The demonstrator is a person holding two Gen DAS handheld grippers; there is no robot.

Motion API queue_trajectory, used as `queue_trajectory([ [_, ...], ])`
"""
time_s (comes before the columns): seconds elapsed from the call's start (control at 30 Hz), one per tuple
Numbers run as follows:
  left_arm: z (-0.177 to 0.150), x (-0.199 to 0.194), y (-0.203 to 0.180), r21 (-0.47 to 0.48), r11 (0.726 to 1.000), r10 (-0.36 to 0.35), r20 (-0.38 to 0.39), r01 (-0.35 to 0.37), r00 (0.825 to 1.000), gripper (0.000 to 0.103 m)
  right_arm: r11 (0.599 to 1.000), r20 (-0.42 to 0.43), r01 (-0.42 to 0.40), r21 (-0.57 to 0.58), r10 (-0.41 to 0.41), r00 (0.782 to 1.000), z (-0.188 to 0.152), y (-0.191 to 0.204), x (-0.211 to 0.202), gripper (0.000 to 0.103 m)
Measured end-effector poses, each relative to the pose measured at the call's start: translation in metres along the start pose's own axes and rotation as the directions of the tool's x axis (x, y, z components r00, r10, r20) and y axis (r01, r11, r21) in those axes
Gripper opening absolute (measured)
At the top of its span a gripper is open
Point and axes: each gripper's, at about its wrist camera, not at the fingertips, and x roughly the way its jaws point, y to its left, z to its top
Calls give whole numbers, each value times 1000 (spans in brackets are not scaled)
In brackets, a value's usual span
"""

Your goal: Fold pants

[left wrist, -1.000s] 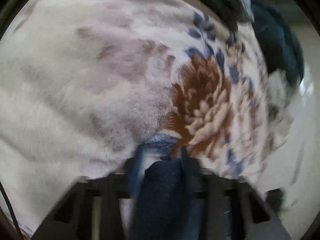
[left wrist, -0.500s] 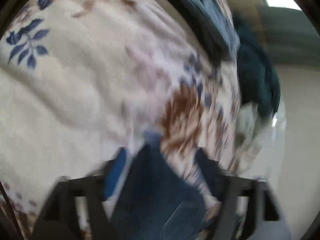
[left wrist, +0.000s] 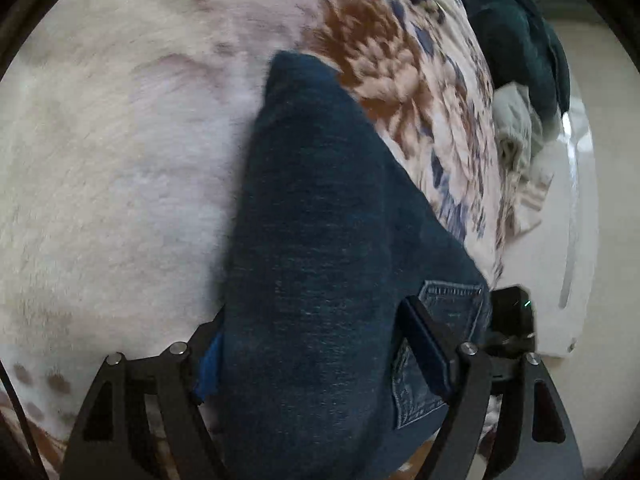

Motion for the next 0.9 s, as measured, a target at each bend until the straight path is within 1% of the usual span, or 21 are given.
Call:
queue_trajectory([
  [0.03,-4,0,1,13,1000,7,-3,-7,1000,78,1000,-5,-19,-10,19,1000,0,2,1,103],
  [0.07,-4,1,0,16,1000,7,-4,-7,1000,77,1000,-10,-20,-11,20,1000,1,1,3,103],
  [0.13,-2,3,0,11,1000,2,-3,-2,1000,77,1000,-27,6,-14,-6,1000,3,-2,11,103],
  [0.23,-1,3,3,-1,1000,-6,-4,6,1000,77,1000,-32,-1,-4,1,999,5,-2,16,103],
  [0.33,-2,1,5,-12,1000,-7,0,7,1000,77,990,-7,-121,67,122,993,4,-12,-2,103],
  [0.4,-2,2,5,-10,1000,-4,2,4,1000,77,987,4,-148,66,148,989,1,-13,-7,103],
  [0.43,-2,2,6,-10,1000,-6,2,6,1000,77,989,1,-137,47,137,991,-1,-11,-6,103],
  [0.53,-1,4,4,-5,1000,-10,2,10,1000,77,1000,-38,-18,-15,17,999,0,0,13,103],
  [0.6,-1,4,3,0,1000,-14,-2,14,1000,77,995,-89,80,-61,-85,992,6,9,33,103],
  [0.63,-1,4,1,2,1000,-16,4,16,1000,76,992,-93,106,-71,-112,989,8,12,37,103],
  [0.67,-3,2,-1,15,1000,-13,14,12,1000,67,990,-83,127,-63,-132,988,9,14,39,103],
  [0.7,-5,0,-4,35,999,-2,23,2,1000,55,990,-64,133,-40,-135,989,8,13,38,99],
  [0.73,-7,-3,-8,58,998,13,28,-15,1000,50,989,-32,147,-32,-148,989,5,15,34,92],
  [0.77,-10,-5,-12,79,996,29,33,-31,999,41,982,-19,181,-50,-182,983,1,19,31,76],
  [0.8,-13,-8,-16,92,995,39,41,-42,998,37,980,-8,188,-64,-189,982,-2,24,28,59],
  [0.83,-16,-12,-21,102,993,55,49,-60,997,36,981,8,183,-69,-183,983,-4,29,23,54],
  [0.87,-18,-14,-24,106,992,61,53,-66,997,34,976,26,202,-83,-200,979,-9,35,19,49],
  [0.9,-19,-17,-28,103,992,64,60,-70,996,34,973,33,209,-92,-207,978,-11,40,17,47],
])
